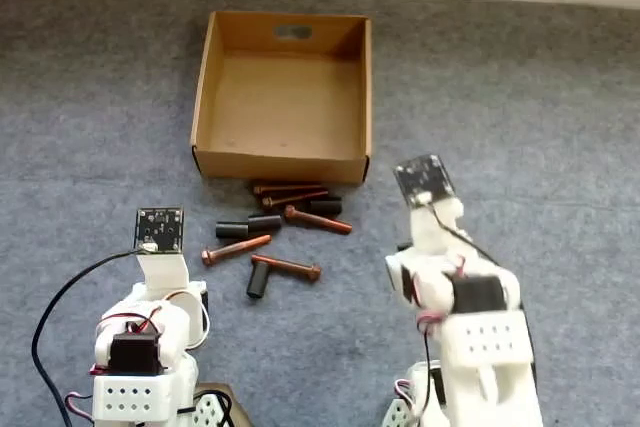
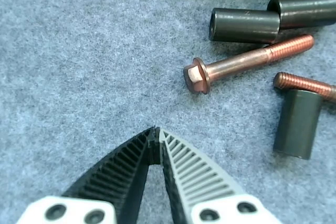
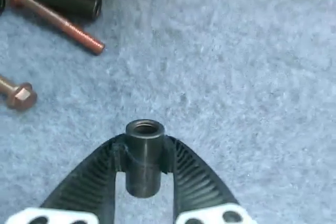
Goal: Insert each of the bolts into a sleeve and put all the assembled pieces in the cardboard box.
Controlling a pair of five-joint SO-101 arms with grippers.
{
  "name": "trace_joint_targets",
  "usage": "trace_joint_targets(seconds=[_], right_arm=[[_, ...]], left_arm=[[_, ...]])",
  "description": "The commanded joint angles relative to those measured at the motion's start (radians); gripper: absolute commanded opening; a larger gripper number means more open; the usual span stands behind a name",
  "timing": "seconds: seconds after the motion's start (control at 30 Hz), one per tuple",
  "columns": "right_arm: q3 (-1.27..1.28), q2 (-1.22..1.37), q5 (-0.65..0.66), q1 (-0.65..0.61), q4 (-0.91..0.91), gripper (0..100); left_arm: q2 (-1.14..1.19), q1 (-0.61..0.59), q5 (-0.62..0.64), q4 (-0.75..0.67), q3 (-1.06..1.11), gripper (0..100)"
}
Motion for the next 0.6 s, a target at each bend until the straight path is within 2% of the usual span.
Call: trace_joint_targets(seconds=[0.0,0.07,0.2,0.37,0.47,0.57], right_arm=[[0.090,-0.136,-0.098,-0.007,-0.062,0.5],[0.165,-0.162,-0.163,-0.007,-0.122,0.5],[0.266,-0.173,-0.209,-0.007,-0.232,0.5],[0.346,-0.179,-0.215,-0.004,-0.278,0.5],[0.366,-0.179,-0.215,-0.004,-0.288,0.5],[0.409,-0.179,-0.212,-0.004,-0.328,0.5]], left_arm=[[-0.002,-0.001,-0.002,0.003,0.018,1],[-0.002,-0.001,-0.002,0.003,0.018,1],[-0.004,-0.001,-0.005,-0.009,0.018,1],[-0.004,-0.007,-0.025,-0.157,0.018,1],[-0.004,-0.008,-0.206,-0.180,0.010,2],[-0.004,-0.027,-0.430,-0.187,-0.002,9]])
